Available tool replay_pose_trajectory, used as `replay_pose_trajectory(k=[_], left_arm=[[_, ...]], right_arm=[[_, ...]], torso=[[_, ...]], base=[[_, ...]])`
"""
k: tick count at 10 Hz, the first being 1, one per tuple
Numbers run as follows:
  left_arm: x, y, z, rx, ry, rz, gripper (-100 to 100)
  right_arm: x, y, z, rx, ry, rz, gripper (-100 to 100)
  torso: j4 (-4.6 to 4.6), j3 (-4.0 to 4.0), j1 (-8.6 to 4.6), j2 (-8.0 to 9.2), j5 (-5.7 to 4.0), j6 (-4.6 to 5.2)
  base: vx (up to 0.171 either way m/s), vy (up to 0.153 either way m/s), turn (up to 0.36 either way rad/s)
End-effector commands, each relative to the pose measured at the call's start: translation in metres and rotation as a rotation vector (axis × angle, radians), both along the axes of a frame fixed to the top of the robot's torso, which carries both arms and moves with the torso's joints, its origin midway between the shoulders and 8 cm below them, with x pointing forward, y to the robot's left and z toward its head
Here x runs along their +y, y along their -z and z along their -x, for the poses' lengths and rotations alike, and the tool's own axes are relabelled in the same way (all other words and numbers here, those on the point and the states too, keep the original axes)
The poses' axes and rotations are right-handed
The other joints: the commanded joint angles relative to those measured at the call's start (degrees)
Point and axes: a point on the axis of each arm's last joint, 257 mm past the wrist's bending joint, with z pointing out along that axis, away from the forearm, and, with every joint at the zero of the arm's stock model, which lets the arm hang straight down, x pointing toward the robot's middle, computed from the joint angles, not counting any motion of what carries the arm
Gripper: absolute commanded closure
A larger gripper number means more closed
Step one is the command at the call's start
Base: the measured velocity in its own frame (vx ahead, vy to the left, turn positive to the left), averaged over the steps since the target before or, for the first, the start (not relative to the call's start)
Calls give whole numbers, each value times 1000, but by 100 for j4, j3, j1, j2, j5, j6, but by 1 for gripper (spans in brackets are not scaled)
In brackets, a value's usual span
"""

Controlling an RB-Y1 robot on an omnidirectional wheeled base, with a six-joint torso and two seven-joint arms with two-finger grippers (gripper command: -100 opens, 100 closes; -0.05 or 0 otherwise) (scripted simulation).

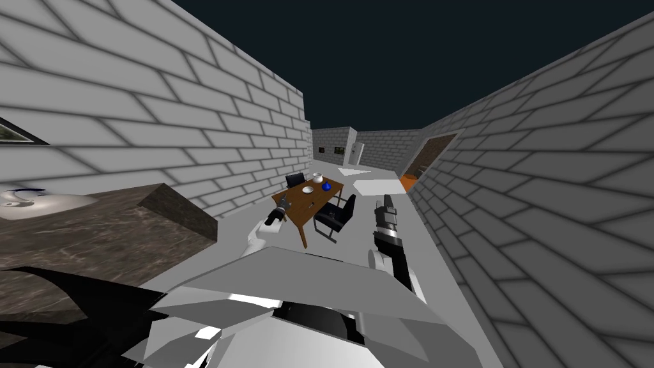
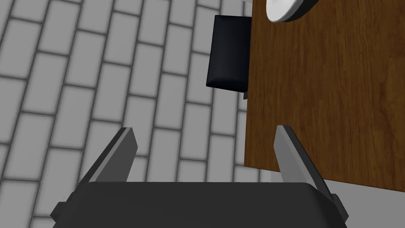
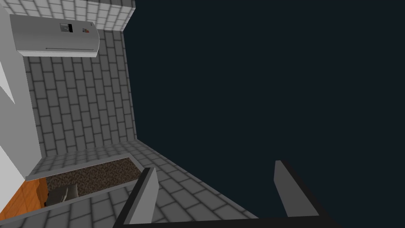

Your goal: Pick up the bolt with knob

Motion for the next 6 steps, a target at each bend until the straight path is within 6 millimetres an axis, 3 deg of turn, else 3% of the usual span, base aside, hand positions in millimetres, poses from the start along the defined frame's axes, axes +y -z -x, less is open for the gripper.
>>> replay_pose_trajectory(k=[1,6], left_arm=[[11,19,-1,47,-24,32,-100],[29,59,-5,151,-96,134,-100]], right_arm=[[0,0,0,0,0,0,0],[0,0,0,0,0,0,0]], torso=[[0,0,0,0,0,0],[-1,-3,0,-6,0,1]], base=[[-13,10,-2],[-4,10,-6]])
